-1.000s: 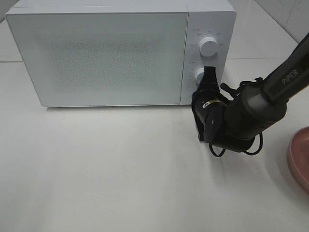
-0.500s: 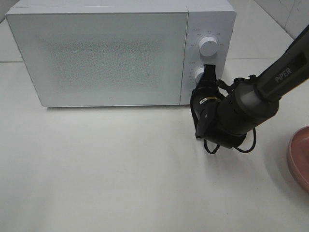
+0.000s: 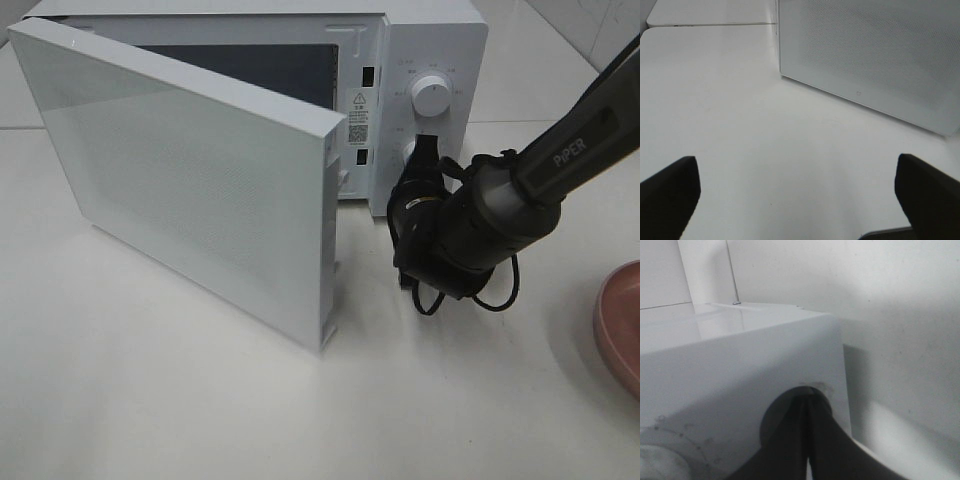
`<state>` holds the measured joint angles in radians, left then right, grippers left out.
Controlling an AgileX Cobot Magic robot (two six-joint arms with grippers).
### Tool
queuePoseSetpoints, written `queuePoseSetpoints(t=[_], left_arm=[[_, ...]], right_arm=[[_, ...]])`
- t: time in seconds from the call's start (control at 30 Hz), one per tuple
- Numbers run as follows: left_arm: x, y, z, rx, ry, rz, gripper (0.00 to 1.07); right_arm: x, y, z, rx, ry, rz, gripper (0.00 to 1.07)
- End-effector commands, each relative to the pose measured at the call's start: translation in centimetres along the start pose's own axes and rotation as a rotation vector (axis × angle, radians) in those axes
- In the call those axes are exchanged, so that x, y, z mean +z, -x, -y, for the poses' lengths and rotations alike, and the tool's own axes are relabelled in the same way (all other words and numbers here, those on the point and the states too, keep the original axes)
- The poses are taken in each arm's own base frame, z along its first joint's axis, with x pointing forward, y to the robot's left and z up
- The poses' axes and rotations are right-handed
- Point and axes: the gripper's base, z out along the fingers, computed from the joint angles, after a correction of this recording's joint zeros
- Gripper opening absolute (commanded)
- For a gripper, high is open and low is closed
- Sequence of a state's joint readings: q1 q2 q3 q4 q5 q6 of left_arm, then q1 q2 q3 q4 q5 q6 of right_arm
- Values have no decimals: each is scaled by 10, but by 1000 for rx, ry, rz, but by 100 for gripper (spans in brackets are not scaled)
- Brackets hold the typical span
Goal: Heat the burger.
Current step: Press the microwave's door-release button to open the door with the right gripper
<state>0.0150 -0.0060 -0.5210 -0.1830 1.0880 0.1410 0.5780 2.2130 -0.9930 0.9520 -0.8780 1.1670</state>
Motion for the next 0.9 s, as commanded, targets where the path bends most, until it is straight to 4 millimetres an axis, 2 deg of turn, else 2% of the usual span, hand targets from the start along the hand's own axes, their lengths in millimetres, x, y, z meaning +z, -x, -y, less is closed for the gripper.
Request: queuePoseSetpoints(t=[0.03, 0.23, 0.53, 0.9], left_arm=[[-2, 0, 0, 3, -4, 29, 98], [-2, 0, 0, 3, -4, 29, 98], [-2, 0, 0, 3, -4, 29, 98], [-2, 0, 0, 3, -4, 29, 98]], right_arm=[[9, -2, -49, -26, 272, -8, 0], [3, -6, -46, -32, 228, -45, 0], [-11, 3, -32, -85, 136, -82, 0], [-29, 12, -27, -126, 72, -125, 0]])
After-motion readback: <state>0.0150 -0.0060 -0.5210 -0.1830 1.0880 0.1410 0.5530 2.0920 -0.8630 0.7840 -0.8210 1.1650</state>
